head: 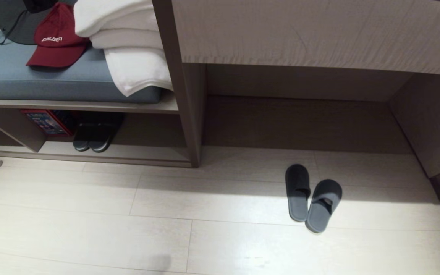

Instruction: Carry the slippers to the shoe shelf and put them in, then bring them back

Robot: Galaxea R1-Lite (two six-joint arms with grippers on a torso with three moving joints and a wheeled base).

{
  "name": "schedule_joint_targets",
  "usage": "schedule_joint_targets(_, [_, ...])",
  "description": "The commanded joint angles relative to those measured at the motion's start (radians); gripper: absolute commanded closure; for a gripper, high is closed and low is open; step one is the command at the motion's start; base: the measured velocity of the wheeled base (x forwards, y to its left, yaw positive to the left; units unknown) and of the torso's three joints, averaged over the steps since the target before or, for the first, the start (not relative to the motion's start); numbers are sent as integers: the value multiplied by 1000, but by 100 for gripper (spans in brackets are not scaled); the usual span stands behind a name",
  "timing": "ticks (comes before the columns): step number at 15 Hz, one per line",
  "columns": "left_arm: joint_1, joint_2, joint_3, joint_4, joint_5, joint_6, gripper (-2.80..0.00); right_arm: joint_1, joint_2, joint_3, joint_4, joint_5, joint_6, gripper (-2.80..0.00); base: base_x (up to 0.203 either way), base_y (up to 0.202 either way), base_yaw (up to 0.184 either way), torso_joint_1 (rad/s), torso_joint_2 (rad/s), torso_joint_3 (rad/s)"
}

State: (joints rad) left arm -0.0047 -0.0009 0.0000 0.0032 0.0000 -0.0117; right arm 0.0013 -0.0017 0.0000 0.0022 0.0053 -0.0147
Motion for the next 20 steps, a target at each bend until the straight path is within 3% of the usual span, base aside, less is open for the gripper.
schedule_joint_targets(1, [0, 1, 2, 0, 0, -1, 0, 0, -1, 2, 1, 1, -1, 0, 0, 0, 0, 2, 2, 199])
schedule_joint_targets(20, [0, 1, 2, 0, 0, -1, 0, 0, -1, 2, -1, 1, -1, 0, 0, 0, 0, 3, 1, 201])
